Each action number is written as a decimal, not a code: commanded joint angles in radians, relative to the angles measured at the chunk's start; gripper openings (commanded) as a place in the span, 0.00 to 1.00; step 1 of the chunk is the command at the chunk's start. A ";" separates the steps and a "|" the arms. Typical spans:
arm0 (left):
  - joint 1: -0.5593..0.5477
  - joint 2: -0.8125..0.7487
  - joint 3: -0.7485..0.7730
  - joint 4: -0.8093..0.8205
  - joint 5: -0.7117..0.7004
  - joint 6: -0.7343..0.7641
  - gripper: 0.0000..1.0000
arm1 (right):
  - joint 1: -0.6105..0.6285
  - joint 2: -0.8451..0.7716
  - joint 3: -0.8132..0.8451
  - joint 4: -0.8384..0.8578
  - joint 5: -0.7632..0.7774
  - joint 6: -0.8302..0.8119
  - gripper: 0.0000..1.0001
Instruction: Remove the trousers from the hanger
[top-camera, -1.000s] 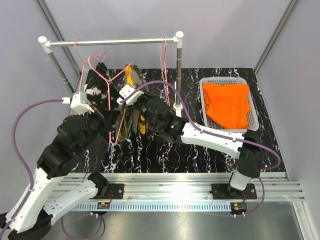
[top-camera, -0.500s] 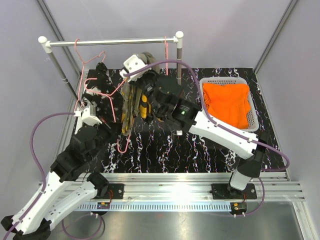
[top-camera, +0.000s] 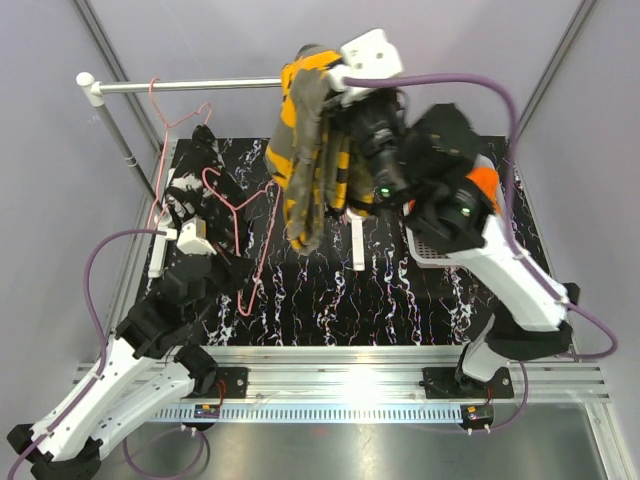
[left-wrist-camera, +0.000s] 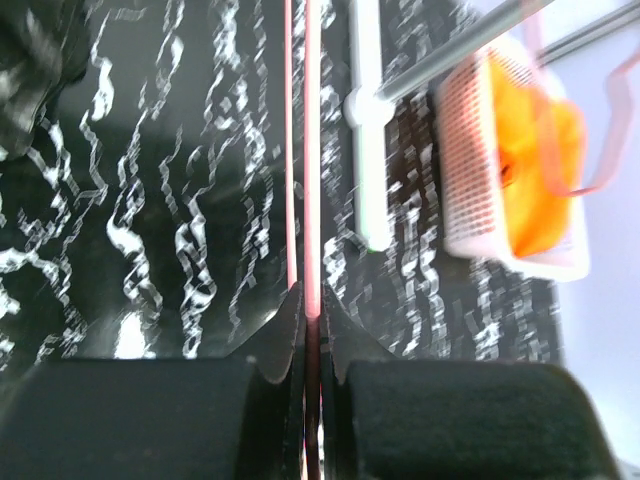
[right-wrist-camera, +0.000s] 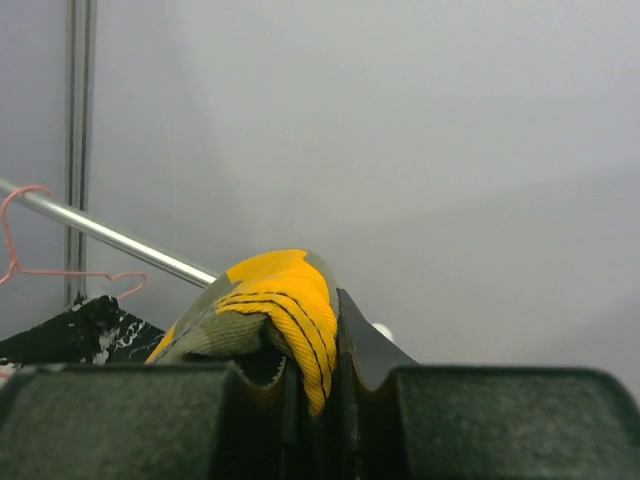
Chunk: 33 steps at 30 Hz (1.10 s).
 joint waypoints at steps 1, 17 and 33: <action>0.000 -0.011 -0.010 0.037 0.019 -0.005 0.00 | -0.010 -0.185 -0.033 0.194 0.020 0.002 0.00; 0.000 0.053 0.049 -0.012 -0.009 0.033 0.00 | -0.152 -0.505 -0.522 0.561 0.302 -0.622 0.00; 0.000 0.097 0.107 -0.028 0.080 0.123 0.00 | -0.769 -0.837 -1.357 0.742 0.350 -0.392 0.00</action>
